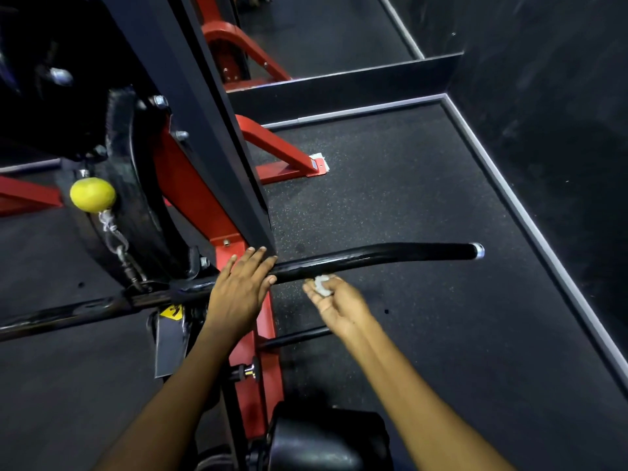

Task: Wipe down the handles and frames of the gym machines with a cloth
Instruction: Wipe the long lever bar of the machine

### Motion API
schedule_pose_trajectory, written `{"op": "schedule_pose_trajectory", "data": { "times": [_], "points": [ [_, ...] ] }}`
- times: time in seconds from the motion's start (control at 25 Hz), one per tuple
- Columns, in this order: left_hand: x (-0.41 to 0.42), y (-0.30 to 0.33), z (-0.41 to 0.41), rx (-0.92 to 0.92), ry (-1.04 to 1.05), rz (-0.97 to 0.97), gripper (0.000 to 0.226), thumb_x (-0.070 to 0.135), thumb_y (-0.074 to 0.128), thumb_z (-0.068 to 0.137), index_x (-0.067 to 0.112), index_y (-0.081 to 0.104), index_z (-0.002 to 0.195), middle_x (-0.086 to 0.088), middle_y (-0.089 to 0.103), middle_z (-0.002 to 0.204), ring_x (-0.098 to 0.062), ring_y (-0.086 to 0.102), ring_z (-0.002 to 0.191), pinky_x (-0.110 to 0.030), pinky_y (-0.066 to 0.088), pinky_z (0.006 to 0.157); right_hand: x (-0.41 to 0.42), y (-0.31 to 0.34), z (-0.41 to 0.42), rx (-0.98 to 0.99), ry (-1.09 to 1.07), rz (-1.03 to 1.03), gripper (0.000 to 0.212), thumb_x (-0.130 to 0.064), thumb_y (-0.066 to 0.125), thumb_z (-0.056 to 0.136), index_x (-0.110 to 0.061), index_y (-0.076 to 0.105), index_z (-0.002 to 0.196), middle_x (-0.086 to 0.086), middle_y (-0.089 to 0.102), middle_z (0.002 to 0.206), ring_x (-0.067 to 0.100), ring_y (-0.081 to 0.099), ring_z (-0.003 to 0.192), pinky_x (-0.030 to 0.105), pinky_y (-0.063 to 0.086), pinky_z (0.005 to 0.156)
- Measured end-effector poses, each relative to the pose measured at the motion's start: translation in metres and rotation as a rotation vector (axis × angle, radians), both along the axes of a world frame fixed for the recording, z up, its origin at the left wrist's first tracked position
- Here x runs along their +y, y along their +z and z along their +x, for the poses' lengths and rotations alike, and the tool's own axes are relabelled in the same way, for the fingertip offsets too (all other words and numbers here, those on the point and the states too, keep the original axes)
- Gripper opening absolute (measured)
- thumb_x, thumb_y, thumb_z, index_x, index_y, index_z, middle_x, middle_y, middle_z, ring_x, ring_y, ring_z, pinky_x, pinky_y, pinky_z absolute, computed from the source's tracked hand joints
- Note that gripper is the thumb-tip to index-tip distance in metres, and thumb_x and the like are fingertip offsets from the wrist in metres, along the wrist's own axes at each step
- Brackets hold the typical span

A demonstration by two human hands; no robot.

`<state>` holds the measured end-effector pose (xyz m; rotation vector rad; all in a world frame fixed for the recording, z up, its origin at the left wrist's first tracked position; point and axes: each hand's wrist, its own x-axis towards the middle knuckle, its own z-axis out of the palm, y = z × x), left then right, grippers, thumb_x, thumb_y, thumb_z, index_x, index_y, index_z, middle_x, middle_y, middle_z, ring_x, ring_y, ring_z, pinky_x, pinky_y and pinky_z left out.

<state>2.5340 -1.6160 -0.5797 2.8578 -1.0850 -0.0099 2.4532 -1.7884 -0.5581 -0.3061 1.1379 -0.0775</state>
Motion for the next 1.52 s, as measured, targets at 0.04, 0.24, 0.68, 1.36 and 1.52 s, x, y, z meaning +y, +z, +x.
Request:
{"op": "schedule_pose_trajectory", "data": {
  "times": [0.04,0.24,0.68,1.36,1.52],
  "points": [
    [0.01,0.001,0.0,-0.01,0.014,-0.001,0.068,0.048,0.006,0.102,0.015,0.06,0.126,-0.009,0.059,0.131,-0.028,0.054,0.123,-0.039,0.024,0.107,-0.007,-0.007,-0.002,0.04,0.031,0.011,0.026,0.014,0.025,0.093,0.006,0.048,0.083,0.028,0.054,0.097,0.037,0.052,0.105,0.047,0.028,0.109],
    [0.037,0.002,0.0,-0.048,0.053,-0.003,0.061,0.046,0.006,0.102,0.018,0.054,0.13,-0.009,0.058,0.133,-0.029,0.051,0.127,-0.039,0.025,0.106,-0.028,0.001,-0.007,-0.087,-0.07,-0.003,0.019,-0.003,0.037,0.094,-0.003,0.052,0.083,0.013,0.053,0.089,0.029,0.054,0.102,0.038,0.027,0.114],
    [0.047,0.001,0.0,-0.028,0.163,-0.035,0.069,0.053,0.009,0.1,0.011,0.056,0.127,-0.011,0.056,0.134,-0.03,0.046,0.13,-0.04,0.02,0.112,-0.021,-0.007,-0.032,0.251,0.722,-1.703,0.048,0.004,0.043,0.093,0.0,0.036,0.141,0.017,0.036,0.147,0.029,0.032,0.138,0.033,0.017,0.118],
    [0.049,-0.001,-0.002,-0.028,0.203,-0.009,0.072,0.053,0.007,0.1,0.011,0.06,0.125,-0.012,0.059,0.13,-0.032,0.051,0.127,-0.041,0.018,0.112,0.05,0.001,0.01,-0.003,1.335,-1.952,0.046,0.009,0.041,0.09,0.0,0.043,0.135,0.023,0.043,0.136,0.042,0.034,0.131,0.046,0.023,0.113],
    [0.048,0.0,-0.003,-0.029,0.209,-0.02,0.074,0.054,0.006,0.1,0.012,0.06,0.125,-0.013,0.059,0.131,-0.032,0.05,0.127,-0.041,0.016,0.112,-0.016,0.017,0.028,0.36,1.487,-2.003,0.031,-0.003,0.04,0.094,-0.005,0.057,0.119,0.016,0.061,0.12,0.03,0.057,0.11,0.04,0.035,0.107]
  ]
}}
